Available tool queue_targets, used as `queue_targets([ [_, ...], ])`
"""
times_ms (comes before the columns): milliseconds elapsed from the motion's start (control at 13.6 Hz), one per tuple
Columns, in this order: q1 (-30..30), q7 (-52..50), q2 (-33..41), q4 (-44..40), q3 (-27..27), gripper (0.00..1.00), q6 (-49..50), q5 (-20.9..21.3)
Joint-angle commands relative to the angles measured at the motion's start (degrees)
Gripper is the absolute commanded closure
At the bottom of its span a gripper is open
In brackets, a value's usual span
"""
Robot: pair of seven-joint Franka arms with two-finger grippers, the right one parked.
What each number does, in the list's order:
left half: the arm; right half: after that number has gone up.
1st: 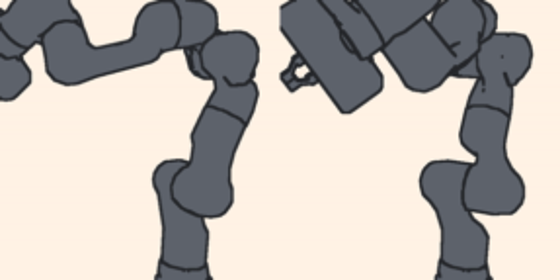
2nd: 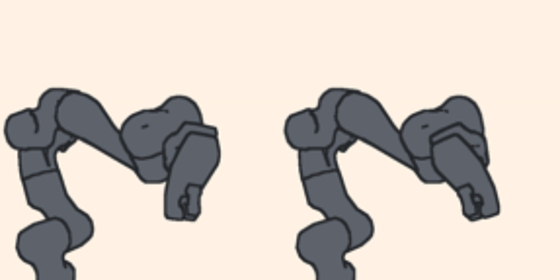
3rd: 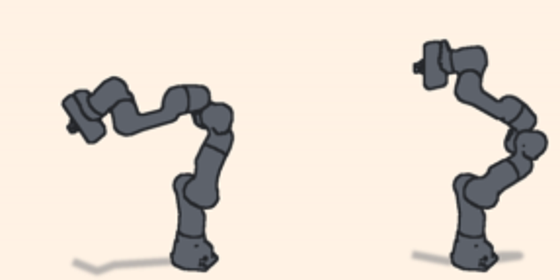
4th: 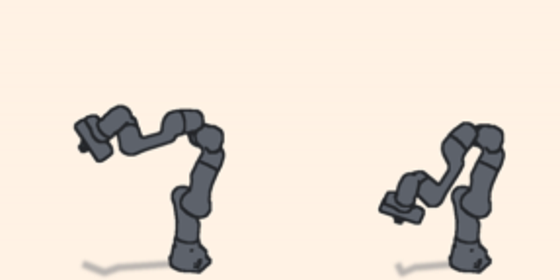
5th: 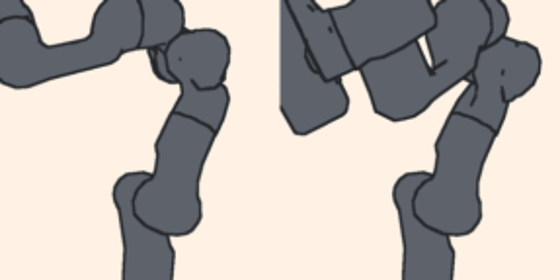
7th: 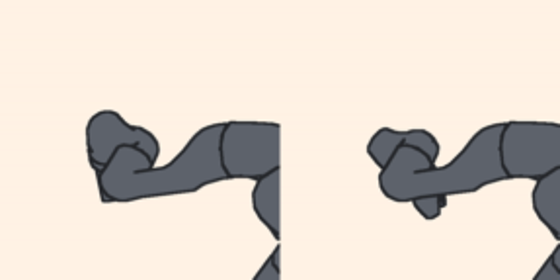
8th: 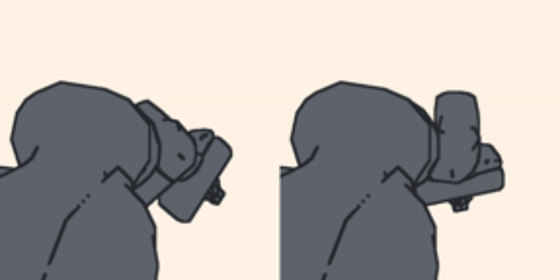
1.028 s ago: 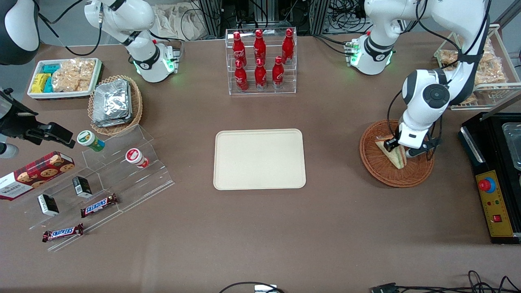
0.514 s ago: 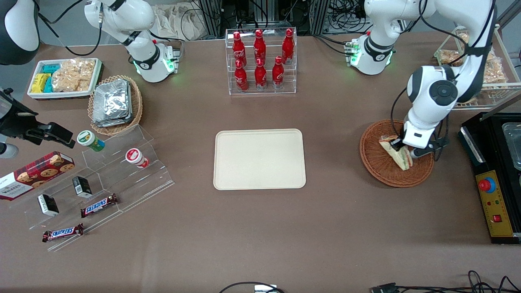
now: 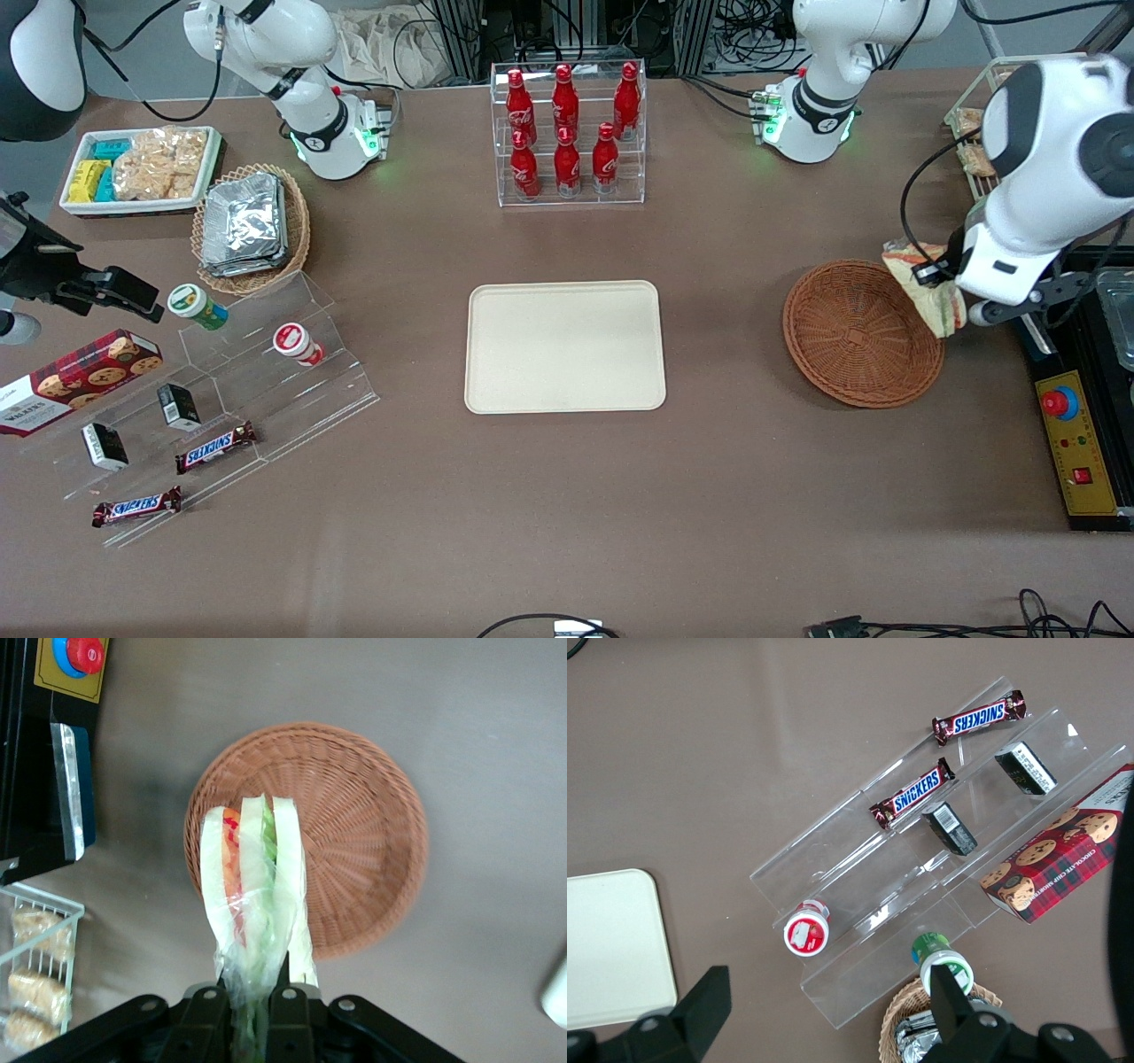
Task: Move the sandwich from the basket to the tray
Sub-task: 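Lift the sandwich out of the basket with the left gripper, then carry the sandwich over the cream tray and lower it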
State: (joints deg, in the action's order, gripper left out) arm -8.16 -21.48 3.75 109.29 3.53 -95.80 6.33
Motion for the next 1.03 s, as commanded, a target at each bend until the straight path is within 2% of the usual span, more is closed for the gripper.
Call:
queue_targets([
  [0,-0.19,2.92,-3.13,-10.82,-3.08,1.0,8.68,-1.84],
  [147,-0.19,2.94,-5.23,-17.5,-7.98,1.0,12.2,-2.55],
  [294,-0.19,1.71,-9.0,-23.57,-15.27,1.0,15.2,-2.46],
  [514,-0.11,-8.45,-14.45,-28.16,-28.01,1.0,14.69,-1.94],
  [661,-0.8,-14.61,-19.72,-31.58,-34.08,1.0,13.9,-0.98],
  [807,-1.42,-19.8,-22.98,-30.82,-37.44,1.0,9.79,3.57],
  [954,-3.26,-24.99,-26.49,-27.66,-38.59,1.0,3.72,6.22],
])
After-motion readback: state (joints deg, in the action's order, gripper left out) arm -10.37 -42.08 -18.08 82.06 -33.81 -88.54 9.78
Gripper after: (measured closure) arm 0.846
